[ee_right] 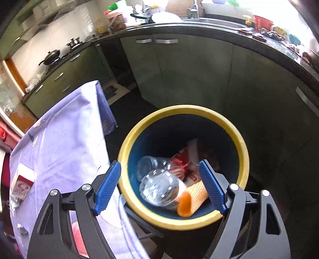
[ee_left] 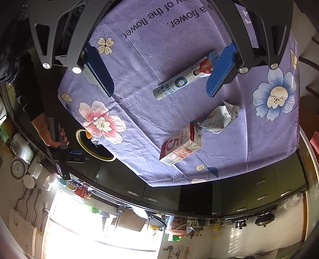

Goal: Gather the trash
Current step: 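Carry the brown container over the bin and open the right gripper, then grasp the white-and-red milk carton with the left gripper, then carry the milk carton over the bin and open the left gripper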

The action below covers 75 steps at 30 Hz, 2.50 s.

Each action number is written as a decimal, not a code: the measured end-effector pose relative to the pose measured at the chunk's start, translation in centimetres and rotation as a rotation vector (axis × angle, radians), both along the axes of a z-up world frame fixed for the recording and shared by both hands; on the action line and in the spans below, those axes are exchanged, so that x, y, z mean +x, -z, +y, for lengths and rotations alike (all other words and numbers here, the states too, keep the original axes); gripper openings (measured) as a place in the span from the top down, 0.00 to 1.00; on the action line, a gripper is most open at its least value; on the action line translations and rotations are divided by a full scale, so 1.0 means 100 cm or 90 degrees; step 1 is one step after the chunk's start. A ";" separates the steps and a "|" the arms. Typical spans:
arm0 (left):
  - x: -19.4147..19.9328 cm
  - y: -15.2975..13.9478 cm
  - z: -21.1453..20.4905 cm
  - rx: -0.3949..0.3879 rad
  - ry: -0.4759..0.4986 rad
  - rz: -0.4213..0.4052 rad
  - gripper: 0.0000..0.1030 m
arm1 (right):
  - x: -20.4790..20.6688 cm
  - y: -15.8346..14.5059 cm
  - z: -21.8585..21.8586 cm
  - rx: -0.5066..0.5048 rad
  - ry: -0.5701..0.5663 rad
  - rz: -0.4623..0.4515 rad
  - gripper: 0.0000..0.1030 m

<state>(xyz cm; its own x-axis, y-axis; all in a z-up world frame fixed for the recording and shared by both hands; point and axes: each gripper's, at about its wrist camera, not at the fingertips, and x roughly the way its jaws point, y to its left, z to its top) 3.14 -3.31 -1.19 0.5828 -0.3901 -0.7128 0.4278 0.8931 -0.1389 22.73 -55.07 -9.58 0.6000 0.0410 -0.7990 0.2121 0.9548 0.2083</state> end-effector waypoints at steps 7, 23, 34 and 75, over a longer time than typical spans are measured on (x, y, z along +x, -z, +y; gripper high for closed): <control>0.026 0.007 -0.004 0.039 0.049 0.016 0.14 | -0.029 -0.001 0.045 0.012 -0.068 -0.005 0.22; 0.157 0.020 -0.036 0.163 0.208 0.028 0.12 | -0.052 0.005 0.112 -0.001 -0.157 0.000 0.22; 0.186 0.054 -0.058 0.178 0.236 0.097 0.34 | -0.063 0.000 0.116 0.015 -0.170 -0.007 0.22; 0.146 0.022 -0.113 0.191 0.239 0.080 0.68 | -0.076 0.003 0.104 0.052 -0.186 -0.014 0.22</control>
<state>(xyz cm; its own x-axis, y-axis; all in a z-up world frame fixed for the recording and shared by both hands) 17.69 -14.61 -3.39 0.3436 -0.3230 -0.8818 0.7245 0.6886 0.0301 15.17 -44.70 -9.84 0.5710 0.2780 -0.7725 -0.0740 0.9545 0.2888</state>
